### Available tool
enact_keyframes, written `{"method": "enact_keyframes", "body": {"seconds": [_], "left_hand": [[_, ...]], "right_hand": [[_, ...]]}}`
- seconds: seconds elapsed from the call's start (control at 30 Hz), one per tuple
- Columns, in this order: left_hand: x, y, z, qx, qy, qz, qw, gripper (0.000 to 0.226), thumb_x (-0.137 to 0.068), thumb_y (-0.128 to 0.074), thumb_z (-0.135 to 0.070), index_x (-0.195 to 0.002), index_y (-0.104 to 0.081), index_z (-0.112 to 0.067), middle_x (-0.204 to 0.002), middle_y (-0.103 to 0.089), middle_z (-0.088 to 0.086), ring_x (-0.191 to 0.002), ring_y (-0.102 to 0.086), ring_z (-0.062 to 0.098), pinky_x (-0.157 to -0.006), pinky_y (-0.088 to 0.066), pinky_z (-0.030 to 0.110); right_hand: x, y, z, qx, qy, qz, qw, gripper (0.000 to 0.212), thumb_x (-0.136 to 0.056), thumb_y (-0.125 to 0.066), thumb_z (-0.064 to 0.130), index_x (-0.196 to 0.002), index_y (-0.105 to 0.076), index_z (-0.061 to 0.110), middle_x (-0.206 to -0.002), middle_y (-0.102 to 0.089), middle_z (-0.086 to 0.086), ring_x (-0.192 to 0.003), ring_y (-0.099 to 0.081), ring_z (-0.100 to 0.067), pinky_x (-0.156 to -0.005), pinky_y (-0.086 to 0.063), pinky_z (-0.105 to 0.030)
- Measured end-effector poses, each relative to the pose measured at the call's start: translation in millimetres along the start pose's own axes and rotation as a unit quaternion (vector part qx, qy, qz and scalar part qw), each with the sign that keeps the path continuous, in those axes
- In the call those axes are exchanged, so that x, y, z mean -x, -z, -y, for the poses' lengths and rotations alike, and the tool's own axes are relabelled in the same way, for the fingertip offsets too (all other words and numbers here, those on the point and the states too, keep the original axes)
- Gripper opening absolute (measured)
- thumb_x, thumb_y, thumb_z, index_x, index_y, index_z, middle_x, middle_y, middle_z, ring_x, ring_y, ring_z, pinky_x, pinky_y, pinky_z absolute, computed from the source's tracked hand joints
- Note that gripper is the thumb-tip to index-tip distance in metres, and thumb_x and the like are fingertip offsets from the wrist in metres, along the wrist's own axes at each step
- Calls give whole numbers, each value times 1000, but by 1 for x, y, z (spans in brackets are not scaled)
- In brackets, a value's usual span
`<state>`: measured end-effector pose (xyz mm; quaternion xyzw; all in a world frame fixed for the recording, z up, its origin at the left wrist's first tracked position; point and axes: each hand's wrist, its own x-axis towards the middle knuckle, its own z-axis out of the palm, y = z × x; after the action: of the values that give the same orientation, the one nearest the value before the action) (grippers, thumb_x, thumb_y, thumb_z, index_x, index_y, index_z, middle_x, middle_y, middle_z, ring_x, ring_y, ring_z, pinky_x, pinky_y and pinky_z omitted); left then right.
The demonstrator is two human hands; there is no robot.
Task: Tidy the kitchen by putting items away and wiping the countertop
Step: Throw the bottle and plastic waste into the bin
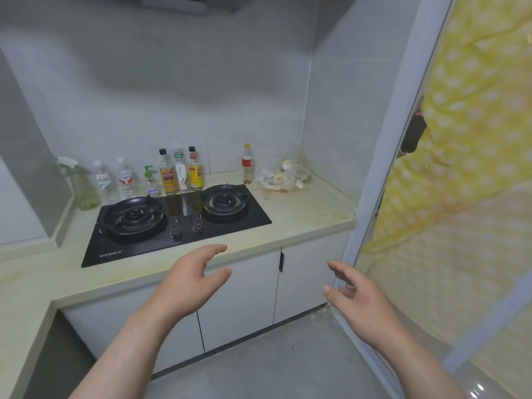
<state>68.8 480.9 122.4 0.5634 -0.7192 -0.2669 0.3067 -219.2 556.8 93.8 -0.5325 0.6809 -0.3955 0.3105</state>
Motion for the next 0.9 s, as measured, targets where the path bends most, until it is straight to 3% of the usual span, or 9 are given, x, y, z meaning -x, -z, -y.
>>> {"method": "enact_keyframes", "body": {"seconds": [0.3,0.53,0.67,0.9], "left_hand": [[-124,-31,14,8,33,1,999,43,-91,-63,-34,-132,-53,-36,-122,-47,-24,-122,-51,10,-96,-40,26],[-204,-49,15,27,36,7,999,45,-91,-63,-34,-134,-52,-36,-125,-49,-22,-115,-47,2,-98,-40,26],[-236,-56,15,28,43,14,999,47,-91,-63,-34,-136,-51,-37,-124,-47,-23,-126,-49,10,-100,-39,27],[-289,-81,16,30,66,13,997,47,-90,-64,-34,-135,-51,-37,-135,-52,-13,-127,-49,14,-95,-39,27]], "right_hand": [[-138,4,-3,20,-9,24,999,51,-94,-64,30,-140,-46,40,-143,-47,14,-124,-52,-12,-105,-42,-33],[-212,10,-1,18,-16,30,999,50,-95,-63,31,-141,-45,39,-145,-46,13,-127,-50,-13,-102,-41,-31],[-245,16,-5,19,-11,36,999,49,-95,-63,33,-139,-45,43,-145,-45,17,-125,-50,-11,-104,-42,-31],[-314,24,-20,23,1,58,998,48,-95,-62,32,-139,-46,42,-146,-45,17,-128,-49,-10,-104,-41,-27]]}}
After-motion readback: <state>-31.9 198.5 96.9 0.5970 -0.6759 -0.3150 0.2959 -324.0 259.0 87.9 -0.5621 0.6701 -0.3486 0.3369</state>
